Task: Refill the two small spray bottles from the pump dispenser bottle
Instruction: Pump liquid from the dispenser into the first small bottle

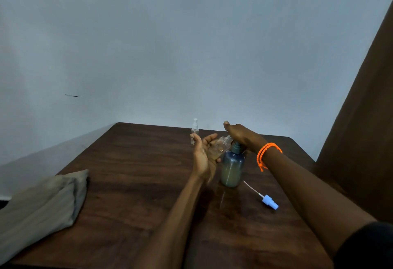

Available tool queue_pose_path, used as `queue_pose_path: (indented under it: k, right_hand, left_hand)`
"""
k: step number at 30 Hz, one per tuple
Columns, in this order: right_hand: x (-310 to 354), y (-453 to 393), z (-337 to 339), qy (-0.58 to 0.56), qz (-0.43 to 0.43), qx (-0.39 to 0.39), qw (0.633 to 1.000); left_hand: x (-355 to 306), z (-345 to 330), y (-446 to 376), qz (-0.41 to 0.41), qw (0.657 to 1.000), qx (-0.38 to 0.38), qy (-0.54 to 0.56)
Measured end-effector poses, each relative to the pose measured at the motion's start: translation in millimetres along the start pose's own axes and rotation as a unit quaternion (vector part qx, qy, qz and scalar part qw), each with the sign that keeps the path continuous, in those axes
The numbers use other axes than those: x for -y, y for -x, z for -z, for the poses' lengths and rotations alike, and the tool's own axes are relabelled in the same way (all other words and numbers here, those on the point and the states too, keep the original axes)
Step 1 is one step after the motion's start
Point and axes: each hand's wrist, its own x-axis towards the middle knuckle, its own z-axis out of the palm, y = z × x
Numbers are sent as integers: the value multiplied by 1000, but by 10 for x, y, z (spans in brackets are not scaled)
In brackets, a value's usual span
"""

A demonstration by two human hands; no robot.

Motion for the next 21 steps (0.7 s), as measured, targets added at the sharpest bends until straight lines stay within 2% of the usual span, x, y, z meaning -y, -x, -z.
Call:
queue_pose_path:
  k: [16, 21]
  right_hand:
    - [-8, 1, -25, -9, 7, 3, 1000]
    - [96, 59, 30, 19, -2, -8, 1000]
  left_hand:
    - [-61, -25, -8, -22, 999, -19, -24]
    - [-80, -45, -11, -13, 1000, -15, -5]
